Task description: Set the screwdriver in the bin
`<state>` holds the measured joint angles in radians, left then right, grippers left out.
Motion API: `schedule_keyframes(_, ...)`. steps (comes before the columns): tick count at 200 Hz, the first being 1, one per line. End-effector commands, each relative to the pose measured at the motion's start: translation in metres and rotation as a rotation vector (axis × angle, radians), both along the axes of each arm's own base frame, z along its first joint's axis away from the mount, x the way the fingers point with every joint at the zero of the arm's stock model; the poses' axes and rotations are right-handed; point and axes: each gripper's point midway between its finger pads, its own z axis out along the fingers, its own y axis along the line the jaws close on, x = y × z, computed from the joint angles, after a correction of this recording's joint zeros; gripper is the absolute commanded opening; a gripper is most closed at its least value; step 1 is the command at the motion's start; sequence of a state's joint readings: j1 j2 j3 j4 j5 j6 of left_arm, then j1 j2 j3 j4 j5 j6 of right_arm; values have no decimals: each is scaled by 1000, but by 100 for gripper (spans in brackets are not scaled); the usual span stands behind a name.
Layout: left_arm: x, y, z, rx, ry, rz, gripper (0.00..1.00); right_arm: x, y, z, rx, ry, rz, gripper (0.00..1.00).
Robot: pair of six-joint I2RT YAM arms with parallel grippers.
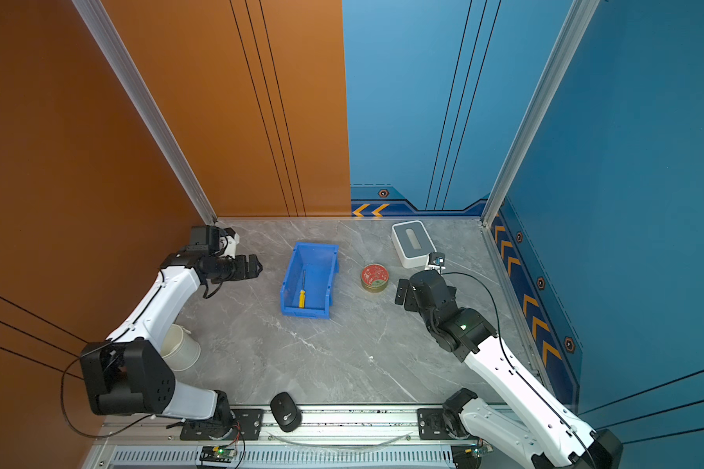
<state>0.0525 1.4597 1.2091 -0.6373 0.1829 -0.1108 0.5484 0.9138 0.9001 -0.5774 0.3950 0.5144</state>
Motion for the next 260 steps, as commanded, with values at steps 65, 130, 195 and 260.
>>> schedule_keyframes(65,23,29,0,137,-433,144,98,13,-73,-24,-154,-15,-115,100)
schedule_keyframes(130,26,30,-8,136,-610,139,98,35,-84,-45,-195,-229,-65,100)
schedule_keyframes(195,14,43,-22,189,-681,171,98,45,-114,-93,-184,-276,-125,100)
schedule_keyframes(260,7,51,-64,207,-620,209,98,60,-128,-107,-158,-300,-150,100)
